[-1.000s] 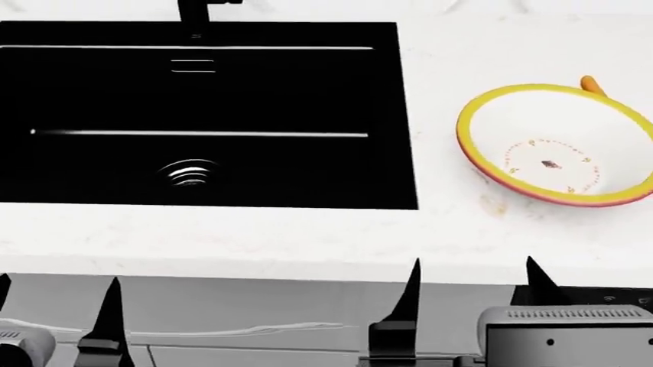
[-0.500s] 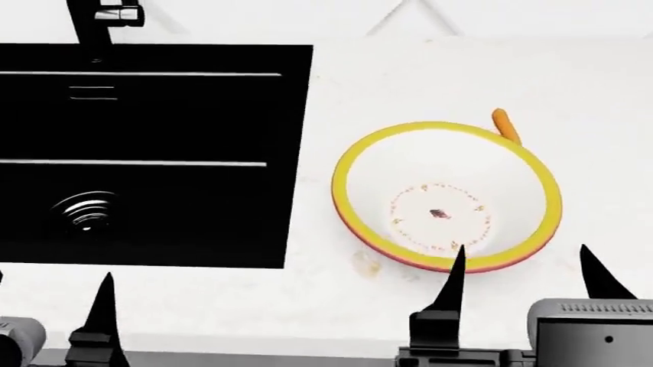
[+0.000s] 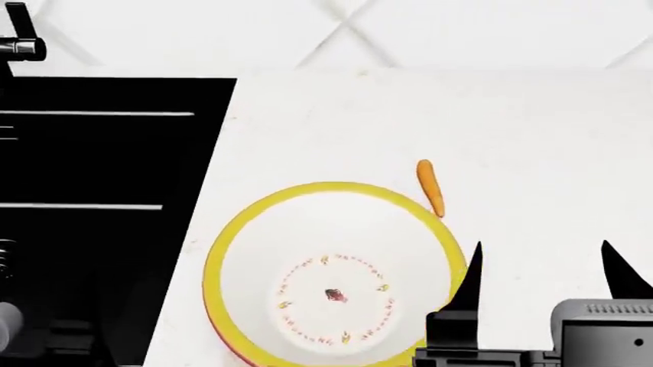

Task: There is a mixed pile of frozen fruits and vegetables on the counter. Locate all the frozen vegetables and place the items in a bowl on the counter. Take all the frozen fruits and defrost them in a running sink.

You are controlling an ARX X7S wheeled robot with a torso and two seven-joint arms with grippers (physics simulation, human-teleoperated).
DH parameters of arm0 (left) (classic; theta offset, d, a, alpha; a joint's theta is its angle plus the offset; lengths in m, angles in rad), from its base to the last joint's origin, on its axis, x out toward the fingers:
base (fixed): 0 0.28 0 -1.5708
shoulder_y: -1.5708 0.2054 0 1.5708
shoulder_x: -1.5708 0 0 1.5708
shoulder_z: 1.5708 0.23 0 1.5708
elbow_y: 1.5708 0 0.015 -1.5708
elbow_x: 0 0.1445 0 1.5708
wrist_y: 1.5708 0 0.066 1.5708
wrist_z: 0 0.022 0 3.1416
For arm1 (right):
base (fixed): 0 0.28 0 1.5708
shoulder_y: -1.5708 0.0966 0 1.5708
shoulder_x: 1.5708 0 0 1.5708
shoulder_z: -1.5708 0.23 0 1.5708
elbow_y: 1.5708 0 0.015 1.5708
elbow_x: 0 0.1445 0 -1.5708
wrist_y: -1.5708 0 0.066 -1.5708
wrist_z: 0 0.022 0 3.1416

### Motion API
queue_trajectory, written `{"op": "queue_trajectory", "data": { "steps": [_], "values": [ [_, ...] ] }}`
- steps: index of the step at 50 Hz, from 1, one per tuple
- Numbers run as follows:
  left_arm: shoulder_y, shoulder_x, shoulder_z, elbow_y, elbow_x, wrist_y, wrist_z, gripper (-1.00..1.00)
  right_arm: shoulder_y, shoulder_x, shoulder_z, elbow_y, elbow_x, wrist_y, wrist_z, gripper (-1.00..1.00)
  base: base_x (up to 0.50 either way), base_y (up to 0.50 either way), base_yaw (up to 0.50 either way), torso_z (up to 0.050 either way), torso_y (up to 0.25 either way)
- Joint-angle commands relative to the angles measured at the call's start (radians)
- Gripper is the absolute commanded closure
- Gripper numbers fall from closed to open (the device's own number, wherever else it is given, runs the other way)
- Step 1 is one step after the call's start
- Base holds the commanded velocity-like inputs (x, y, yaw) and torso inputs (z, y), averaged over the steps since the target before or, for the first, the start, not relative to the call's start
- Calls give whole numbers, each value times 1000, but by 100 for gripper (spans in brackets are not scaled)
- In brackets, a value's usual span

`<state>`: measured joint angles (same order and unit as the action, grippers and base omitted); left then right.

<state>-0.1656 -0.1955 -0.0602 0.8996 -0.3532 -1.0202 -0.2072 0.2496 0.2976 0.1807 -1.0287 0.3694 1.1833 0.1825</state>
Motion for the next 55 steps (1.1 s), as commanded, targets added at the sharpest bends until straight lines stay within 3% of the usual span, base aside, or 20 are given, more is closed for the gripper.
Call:
{"op": "queue_trajectory", "data": {
  "steps": [1,19,25,27,29,32,36,44,55],
  "values": [
    [-20,5,-50,18,-8,-39,24,-100,-11,5,1,5,-12,-25,-5,-100,500,-63,0,0,0],
    [-15,-7,-39,10,-14,-30,11,-100,15,14,46,-13,78,39,46,-100,461,-53,0,0,1],
    [-18,-7,-41,6,-22,-33,8,-100,176,15,89,3,192,211,57,-100,0,0,0,0,0],
    [-15,-9,-48,12,-26,-37,7,-100,279,2,111,57,237,342,44,-100,0,0,0,0,0],
    [-21,-7,-48,13,-30,-44,4,-100,359,11,179,128,414,386,140,-100,0,0,0,0,0],
    [-25,-8,-54,8,-35,-45,4,-100,497,138,156,313,864,385,518,-100,0,0,0,0,0],
    [-33,-6,-65,4,-44,-50,2,-100,597,192,69,497,1102,379,674,-100,0,0,0,0,0],
    [-35,-12,-90,-3,-59,-52,4,-100,793,254,-182,840,975,342,494,-100,0,0,0,0,0],
    [-40,-17,-100,-8,-73,-55,1,-100,922,250,-455,1127,750,222,255,-100,0,0,0,0,0]
  ]
}}
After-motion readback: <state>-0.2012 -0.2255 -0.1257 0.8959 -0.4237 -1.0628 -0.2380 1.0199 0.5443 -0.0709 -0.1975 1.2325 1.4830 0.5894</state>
